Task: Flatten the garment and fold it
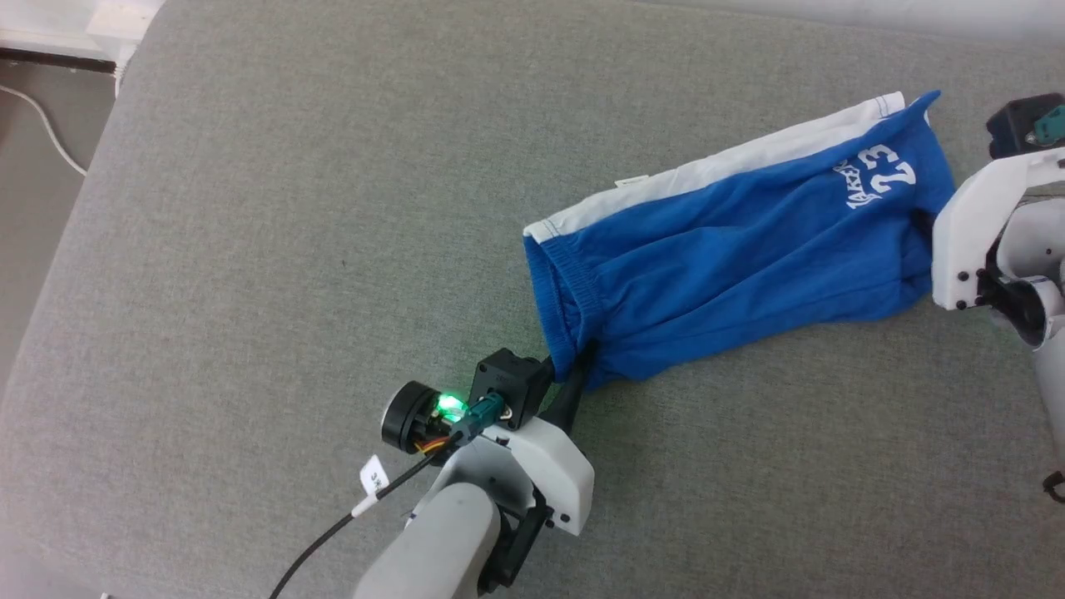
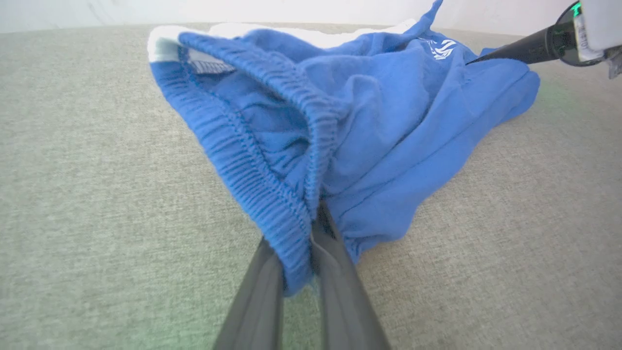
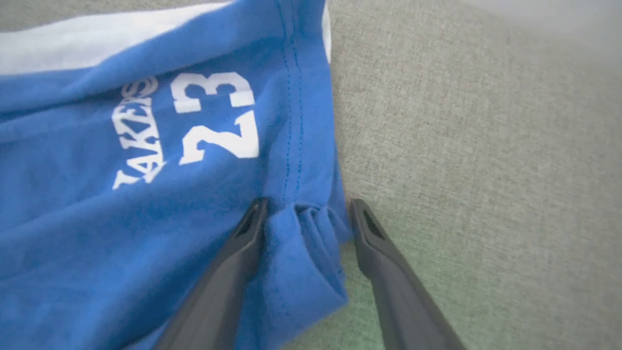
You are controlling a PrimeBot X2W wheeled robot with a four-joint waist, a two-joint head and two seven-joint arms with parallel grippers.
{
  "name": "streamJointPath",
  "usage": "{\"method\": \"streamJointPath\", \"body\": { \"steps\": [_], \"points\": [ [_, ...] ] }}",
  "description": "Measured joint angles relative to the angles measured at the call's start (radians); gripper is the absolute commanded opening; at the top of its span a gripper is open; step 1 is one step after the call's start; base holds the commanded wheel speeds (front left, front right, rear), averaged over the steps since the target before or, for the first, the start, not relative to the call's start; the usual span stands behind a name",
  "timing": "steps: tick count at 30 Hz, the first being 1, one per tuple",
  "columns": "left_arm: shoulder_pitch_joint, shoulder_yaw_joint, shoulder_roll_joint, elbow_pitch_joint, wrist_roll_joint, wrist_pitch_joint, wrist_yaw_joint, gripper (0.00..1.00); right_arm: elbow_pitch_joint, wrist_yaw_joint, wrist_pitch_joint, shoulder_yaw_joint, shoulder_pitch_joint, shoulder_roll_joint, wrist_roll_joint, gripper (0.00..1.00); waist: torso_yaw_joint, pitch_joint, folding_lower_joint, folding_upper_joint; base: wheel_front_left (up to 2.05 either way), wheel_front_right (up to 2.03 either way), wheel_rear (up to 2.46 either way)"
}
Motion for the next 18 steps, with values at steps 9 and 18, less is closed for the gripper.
{"method": "streamJointPath", "body": {
  "steps": [9,18],
  "points": [
    [-0.003,0.003,0.01,0.029,-0.016,-0.022,0.011,0.0,0.037,0.002,-0.095,0.051,0.023,-0.002,0.088,0.0,-0.027,-0.041,0.0002,0.0,0.0,0.0,0.0],
    [0.028,0.021,0.068,0.028,-0.038,-0.017,0.012,0.0,-0.045,0.001,-0.137,0.082,0.165,-0.023,0.258,0.0,-0.07,-0.117,0.0001,0.0,0.0,0.0,0.0]
  ]
}}
